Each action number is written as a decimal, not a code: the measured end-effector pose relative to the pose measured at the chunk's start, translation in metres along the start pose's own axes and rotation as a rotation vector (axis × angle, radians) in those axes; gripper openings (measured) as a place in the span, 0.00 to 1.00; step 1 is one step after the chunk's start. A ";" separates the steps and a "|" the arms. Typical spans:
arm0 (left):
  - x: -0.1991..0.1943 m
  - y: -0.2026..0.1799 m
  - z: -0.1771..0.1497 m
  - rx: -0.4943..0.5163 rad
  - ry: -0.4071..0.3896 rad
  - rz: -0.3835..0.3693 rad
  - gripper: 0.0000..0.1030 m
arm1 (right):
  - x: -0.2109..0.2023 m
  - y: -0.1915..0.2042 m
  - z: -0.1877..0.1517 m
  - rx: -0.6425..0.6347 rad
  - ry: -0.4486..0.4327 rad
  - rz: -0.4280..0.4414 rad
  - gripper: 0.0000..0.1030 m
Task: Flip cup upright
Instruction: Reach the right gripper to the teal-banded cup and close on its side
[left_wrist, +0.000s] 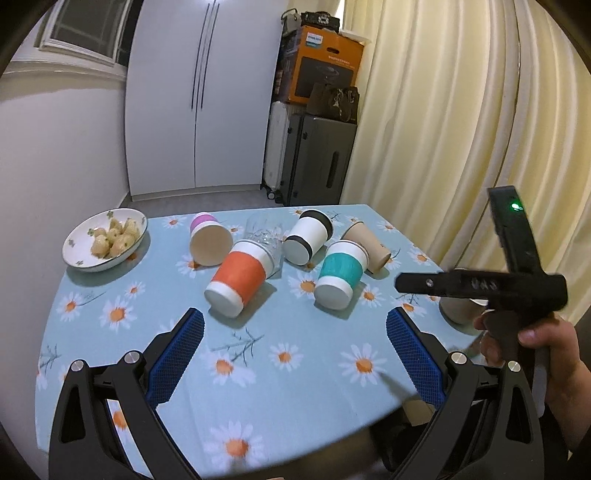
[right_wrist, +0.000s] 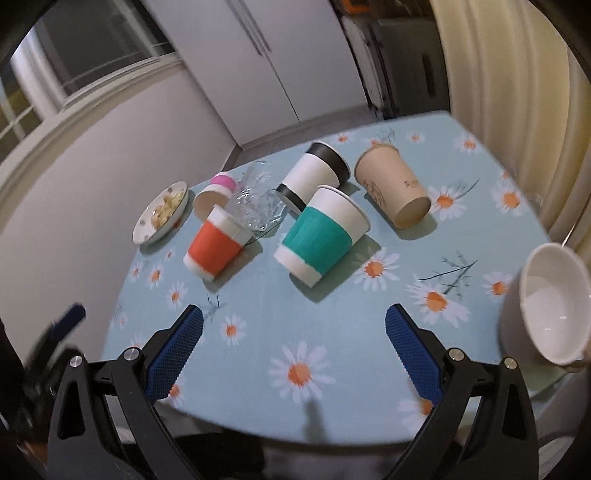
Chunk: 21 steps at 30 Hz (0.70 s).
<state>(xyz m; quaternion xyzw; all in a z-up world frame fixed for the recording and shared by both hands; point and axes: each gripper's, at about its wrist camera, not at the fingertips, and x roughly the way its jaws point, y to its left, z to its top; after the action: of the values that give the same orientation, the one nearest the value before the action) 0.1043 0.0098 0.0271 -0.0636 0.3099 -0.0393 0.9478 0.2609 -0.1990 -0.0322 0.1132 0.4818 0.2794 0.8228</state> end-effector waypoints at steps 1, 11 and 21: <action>0.004 0.001 0.003 -0.005 0.007 -0.005 0.94 | 0.006 -0.003 0.005 0.028 0.014 0.009 0.95; 0.060 0.004 0.034 -0.048 0.081 -0.071 0.94 | 0.065 -0.037 0.052 0.260 0.133 0.040 0.91; 0.108 0.009 0.048 -0.117 0.131 -0.136 0.94 | 0.099 -0.057 0.060 0.420 0.180 0.066 0.73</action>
<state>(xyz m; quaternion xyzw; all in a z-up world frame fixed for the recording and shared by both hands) 0.2197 0.0109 0.0017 -0.1371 0.3677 -0.0895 0.9154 0.3699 -0.1841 -0.0998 0.2724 0.5968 0.2087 0.7253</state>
